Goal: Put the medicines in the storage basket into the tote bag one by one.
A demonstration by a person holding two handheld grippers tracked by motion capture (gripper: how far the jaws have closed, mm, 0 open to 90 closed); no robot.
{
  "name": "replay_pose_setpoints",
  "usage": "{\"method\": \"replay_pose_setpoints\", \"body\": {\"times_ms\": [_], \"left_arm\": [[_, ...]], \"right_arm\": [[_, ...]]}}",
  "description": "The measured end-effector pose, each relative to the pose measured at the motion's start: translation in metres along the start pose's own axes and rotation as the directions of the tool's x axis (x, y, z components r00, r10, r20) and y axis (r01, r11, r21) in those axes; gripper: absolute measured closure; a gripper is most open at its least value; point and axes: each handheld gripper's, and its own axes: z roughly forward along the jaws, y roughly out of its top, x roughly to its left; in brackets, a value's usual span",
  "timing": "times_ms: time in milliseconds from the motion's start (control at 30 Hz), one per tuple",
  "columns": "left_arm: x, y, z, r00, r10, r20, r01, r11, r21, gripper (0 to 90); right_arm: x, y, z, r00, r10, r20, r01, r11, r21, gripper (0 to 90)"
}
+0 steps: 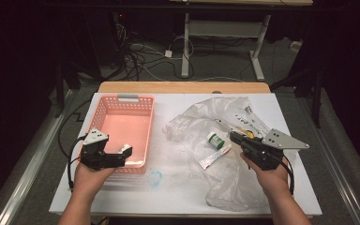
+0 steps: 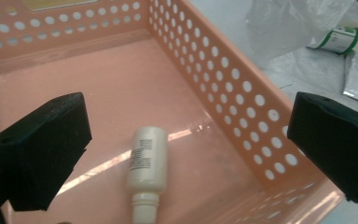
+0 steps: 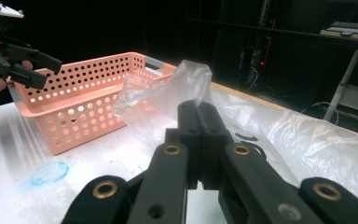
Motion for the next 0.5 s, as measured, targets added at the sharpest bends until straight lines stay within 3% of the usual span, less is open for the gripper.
{"method": "replay_pose_setpoints", "body": {"times_ms": [200, 367, 500], "left_arm": [[0.012, -0.003, -0.003, 0.9995, -0.018, -0.025, 0.018, 0.9998, 0.010, 0.0], [0.013, -0.001, -0.001, 0.9996, -0.016, -0.025, 0.017, 0.9993, 0.033, 1.2], [0.014, 0.006, 0.006, 0.9990, -0.036, -0.025, 0.038, 0.9968, 0.071, 1.5]], "right_arm": [[0.000, -0.001, 0.001, 1.0000, 0.001, 0.003, -0.001, 1.000, 0.005, 90.0], [0.000, -0.001, 0.001, 1.0000, 0.000, 0.003, 0.000, 1.000, 0.005, 90.0], [-0.001, 0.000, 0.000, 1.0000, -0.003, -0.002, 0.003, 1.000, -0.003, 90.0]]}}
